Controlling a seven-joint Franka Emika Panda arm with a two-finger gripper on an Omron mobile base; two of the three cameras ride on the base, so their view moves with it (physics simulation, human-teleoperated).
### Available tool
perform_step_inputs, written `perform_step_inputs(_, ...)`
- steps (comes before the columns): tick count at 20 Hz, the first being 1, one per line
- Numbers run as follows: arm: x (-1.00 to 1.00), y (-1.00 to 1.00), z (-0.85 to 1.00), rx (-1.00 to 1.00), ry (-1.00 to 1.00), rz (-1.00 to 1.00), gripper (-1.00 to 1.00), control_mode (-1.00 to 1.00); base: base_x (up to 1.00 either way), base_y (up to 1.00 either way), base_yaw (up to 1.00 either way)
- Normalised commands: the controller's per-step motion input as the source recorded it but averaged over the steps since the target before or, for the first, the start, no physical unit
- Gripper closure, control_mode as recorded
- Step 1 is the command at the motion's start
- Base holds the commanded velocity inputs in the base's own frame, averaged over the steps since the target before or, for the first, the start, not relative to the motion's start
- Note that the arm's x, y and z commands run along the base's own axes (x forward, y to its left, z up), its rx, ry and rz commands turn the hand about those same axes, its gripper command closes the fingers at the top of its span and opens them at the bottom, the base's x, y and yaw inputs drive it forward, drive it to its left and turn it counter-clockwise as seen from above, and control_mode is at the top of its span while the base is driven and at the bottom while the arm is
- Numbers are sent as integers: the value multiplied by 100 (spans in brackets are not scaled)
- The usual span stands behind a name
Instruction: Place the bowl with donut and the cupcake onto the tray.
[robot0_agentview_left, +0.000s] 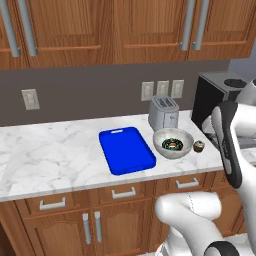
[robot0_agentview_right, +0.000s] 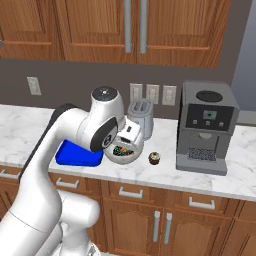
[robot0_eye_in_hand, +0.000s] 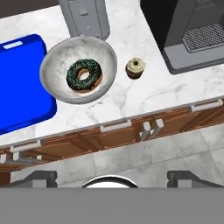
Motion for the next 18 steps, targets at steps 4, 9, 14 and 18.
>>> perform_step_inputs(4,5,-16,-22,5,7,-23,-100,-100,0,0,0)
perform_step_inputs(9,21,-32,-1,7,3,-23,-100,-100,0,0,0)
perform_step_inputs(14,30,-17,-10,16,4,-25,-100,-100,0,0,0)
perform_step_inputs(18,56,-5,-38,14,12,-23,-100,-100,0,0,0)
